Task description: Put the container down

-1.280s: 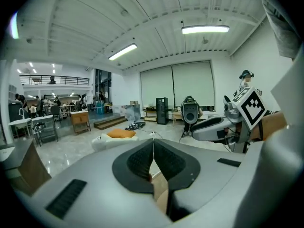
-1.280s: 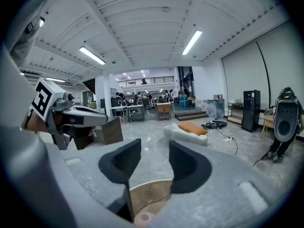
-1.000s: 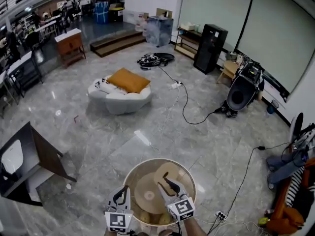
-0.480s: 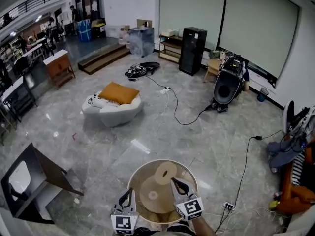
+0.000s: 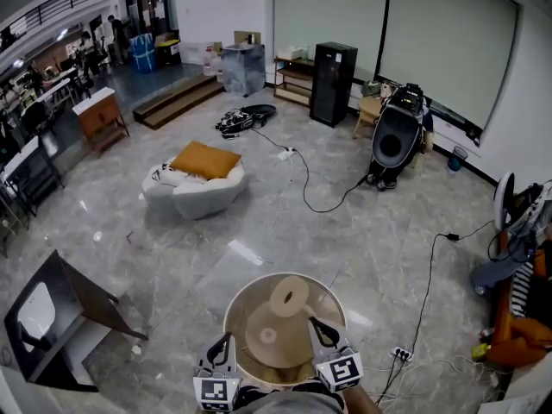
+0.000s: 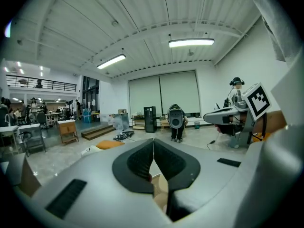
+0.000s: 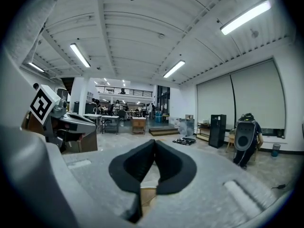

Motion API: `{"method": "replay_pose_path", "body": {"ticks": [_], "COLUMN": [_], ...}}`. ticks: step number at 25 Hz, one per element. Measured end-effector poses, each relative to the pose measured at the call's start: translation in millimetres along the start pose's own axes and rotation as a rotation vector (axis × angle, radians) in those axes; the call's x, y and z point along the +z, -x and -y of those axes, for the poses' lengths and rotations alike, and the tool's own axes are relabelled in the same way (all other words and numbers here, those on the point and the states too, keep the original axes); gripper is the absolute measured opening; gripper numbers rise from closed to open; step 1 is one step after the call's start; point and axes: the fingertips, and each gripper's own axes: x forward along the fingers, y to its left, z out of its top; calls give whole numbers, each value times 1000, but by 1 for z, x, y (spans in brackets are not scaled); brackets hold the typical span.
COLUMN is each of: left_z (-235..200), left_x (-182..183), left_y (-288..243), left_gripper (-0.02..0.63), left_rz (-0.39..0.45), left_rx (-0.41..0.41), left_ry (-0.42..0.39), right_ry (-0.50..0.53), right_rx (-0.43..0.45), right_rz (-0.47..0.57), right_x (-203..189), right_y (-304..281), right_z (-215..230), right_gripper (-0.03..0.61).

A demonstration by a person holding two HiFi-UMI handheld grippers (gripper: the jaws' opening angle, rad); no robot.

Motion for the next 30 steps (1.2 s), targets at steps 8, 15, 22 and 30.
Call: {"method": "replay_pose_path", "body": {"ticks": [8, 15, 22, 30], "left_z": [1, 2, 4, 7], "left_x": [6, 9, 9, 11], "left_y": [-6, -11, -10, -4], "left_gripper": [20, 20, 20, 20], "left_rz": [9, 15, 13, 12], "left_rx": [-8, -11, -13, -8], "left_ry": [-21, -18, -15, 18], "right_ry": [5, 7, 7, 10], "right_rx": [1, 7, 24, 26], "right_rz": [7, 3, -1, 6], "right_x": [5, 3, 6, 4], "right_y": [-5, -7, -6, -2], "right_z": [2, 4, -1, -6], "right_gripper": [0, 0, 0, 0]}}
